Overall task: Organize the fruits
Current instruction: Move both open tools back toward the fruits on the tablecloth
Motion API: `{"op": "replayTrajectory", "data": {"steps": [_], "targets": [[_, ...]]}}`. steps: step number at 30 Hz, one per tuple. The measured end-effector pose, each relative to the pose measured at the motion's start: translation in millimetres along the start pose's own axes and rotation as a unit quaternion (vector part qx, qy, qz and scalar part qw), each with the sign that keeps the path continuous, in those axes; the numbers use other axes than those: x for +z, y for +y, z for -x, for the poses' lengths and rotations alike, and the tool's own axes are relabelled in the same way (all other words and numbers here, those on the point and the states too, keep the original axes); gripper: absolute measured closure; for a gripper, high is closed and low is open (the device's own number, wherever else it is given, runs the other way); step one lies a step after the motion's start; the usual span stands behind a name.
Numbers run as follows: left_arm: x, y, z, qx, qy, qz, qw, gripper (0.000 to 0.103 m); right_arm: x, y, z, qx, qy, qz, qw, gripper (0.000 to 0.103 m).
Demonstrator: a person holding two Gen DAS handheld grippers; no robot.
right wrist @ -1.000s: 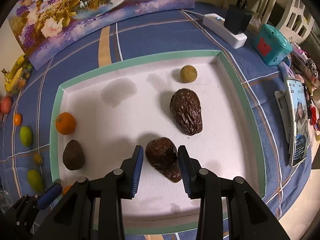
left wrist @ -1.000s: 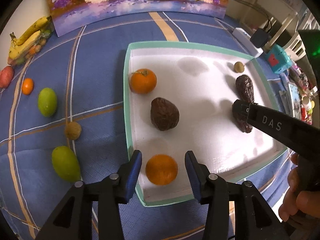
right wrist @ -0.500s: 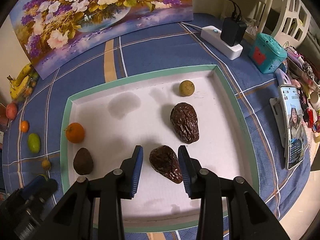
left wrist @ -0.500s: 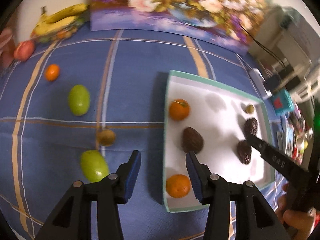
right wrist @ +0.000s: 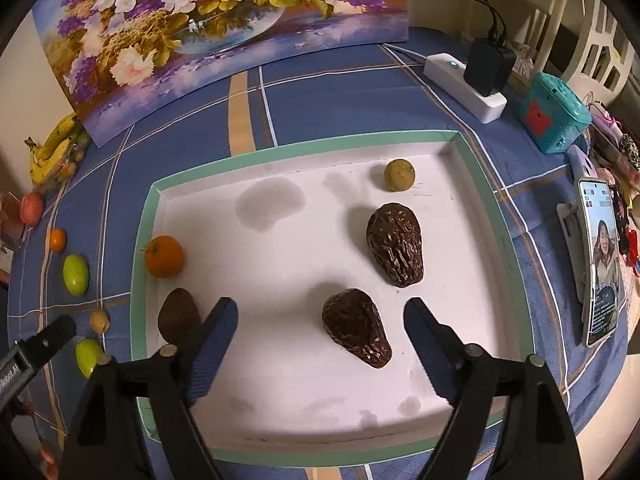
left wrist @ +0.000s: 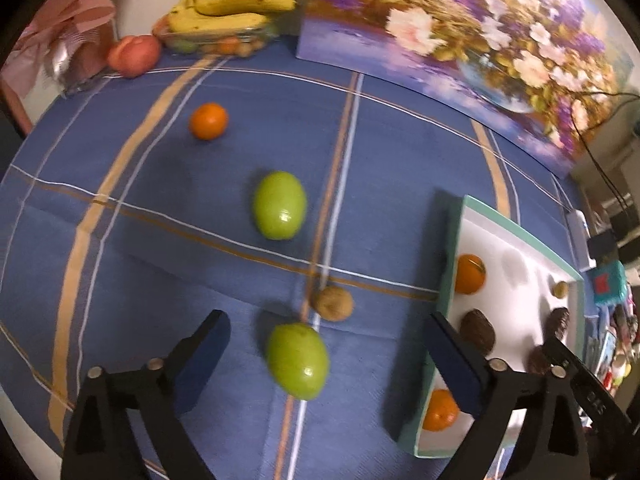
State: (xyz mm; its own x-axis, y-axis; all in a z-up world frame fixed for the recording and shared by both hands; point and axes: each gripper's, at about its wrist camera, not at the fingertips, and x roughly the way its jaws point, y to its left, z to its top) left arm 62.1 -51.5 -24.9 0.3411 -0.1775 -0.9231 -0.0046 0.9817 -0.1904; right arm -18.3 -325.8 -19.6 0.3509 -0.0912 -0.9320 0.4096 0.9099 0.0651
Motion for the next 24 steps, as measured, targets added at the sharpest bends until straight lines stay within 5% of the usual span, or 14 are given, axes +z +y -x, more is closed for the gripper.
{"op": "replayTrajectory", "data": {"steps": [14,24], "targets": [[11.6,26.9,17.9,0.03,-0.058,0.029,0.9974,0.0,-2.4,18.3,13.8,0.037,-0.063,0.036,0.997,0.013],[18.9,42.5,30.2,0.029,-0.095,0.02,0.9949,0.0,-4.5,42.7,13.1,0.056,-0.06,0.063,0.995,0.013]]}}
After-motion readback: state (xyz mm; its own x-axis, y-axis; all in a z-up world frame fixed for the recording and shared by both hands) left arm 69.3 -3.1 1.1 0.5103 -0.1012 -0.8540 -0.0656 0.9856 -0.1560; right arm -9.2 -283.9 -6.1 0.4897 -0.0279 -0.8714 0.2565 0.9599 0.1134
